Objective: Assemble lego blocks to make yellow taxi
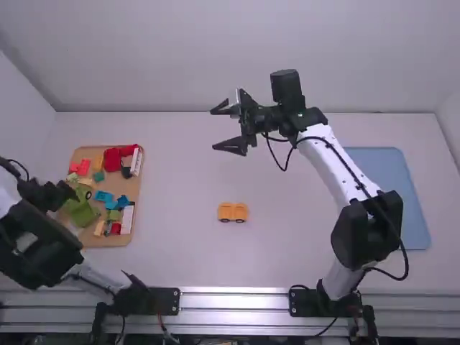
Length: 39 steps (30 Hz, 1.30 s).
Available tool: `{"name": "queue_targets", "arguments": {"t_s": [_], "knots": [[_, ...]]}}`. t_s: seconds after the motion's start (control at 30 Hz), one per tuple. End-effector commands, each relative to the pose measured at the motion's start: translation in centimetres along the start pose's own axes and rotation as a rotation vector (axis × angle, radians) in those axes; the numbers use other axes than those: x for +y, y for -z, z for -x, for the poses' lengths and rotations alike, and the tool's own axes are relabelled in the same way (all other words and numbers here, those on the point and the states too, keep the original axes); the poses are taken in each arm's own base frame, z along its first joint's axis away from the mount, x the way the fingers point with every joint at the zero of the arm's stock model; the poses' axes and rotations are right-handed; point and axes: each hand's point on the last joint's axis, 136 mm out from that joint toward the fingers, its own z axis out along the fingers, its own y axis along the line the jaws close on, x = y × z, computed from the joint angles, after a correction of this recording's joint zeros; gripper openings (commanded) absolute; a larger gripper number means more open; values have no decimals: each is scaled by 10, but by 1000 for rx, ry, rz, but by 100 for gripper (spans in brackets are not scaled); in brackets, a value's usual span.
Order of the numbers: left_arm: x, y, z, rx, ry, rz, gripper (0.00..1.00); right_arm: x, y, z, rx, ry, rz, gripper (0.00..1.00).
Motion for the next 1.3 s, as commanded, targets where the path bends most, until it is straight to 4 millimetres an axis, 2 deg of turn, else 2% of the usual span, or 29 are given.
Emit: {"name": "queue_targets", "arguments": {"t_s": [0.0, 0.1, 0.17, 0.2, 0.27, 0.3, 0.37, 0.4, 0.53, 0.6, 0.63, 0.67, 0.7, 0.73, 0.77, 0.87, 0.9, 1.0, 1.17, 1.27], "knots": [[-22, -8, -3, 58, -368, -7, 98, 2, 2, 22, -22, 55, 1, 99], [-25, -21, -5, 116, -539, 115, 94, 0, 1, 24, -25, 75, -4, 99], [-24, -28, -1, 105, -546, 198, 88, -1, 1, 25, -28, 83, -7, 99], [-24, -28, -1, 109, -544, 204, 88, 0, 1, 25, -28, 83, -6, 99], [-9, -32, -13, 166, -509, 292, 90, -1, 1, 27, -33, 87, -8, 99], [2, -35, -21, 207, -502, 340, 96, -3, 1, 27, -30, 72, -14, 99], [4, -44, -21, 205, -523, 345, 88, -4, 3, 27, -31, 60, -16, 99], [0, -52, -19, 189, -538, 321, 80, -5, 6, 26, -29, 55, -21, 99], [-7, -73, -33, 213, -614, 184, 39, -7, 9, 25, -29, 53, -30, 99], [-6, -81, -44, 246, -625, 158, 41, -8, 10, 26, -30, 61, -32, 99], [-5, -83, -47, 258, -626, 163, 48, -8, 10, 26, -31, 65, -33, 99], [-5, -86, -48, 258, -628, 169, 62, -8, 9, 27, -33, 70, -33, 99], [-5, -90, -45, 239, -630, 172, 69, -8, 9, 27, -33, 72, -33, 99], [-5, -91, -44, 234, -629, 172, 70, -8, 9, 27, -33, 73, -33, 99], [-5, -94, -44, 227, -629, 174, 69, -9, 9, 27, -31, 75, -36, 99], [-4, -101, -45, 225, -666, 171, 56, -9, 9, 27, -32, 77, -37, 99], [-5, -102, -44, 219, -671, 168, 56, -9, 9, 27, -32, 78, -36, 99], [-6, -104, -39, 197, -672, 172, 43, -10, 10, 27, -32, 77, -38, 99], [-10, -107, -36, 168, -658, 135, 50, -9, 10, 27, -32, 78, -38, 99], [-13, -112, -35, 156, -691, 126, 46, -9, 10, 27, -32, 77, -38, 99]]}}
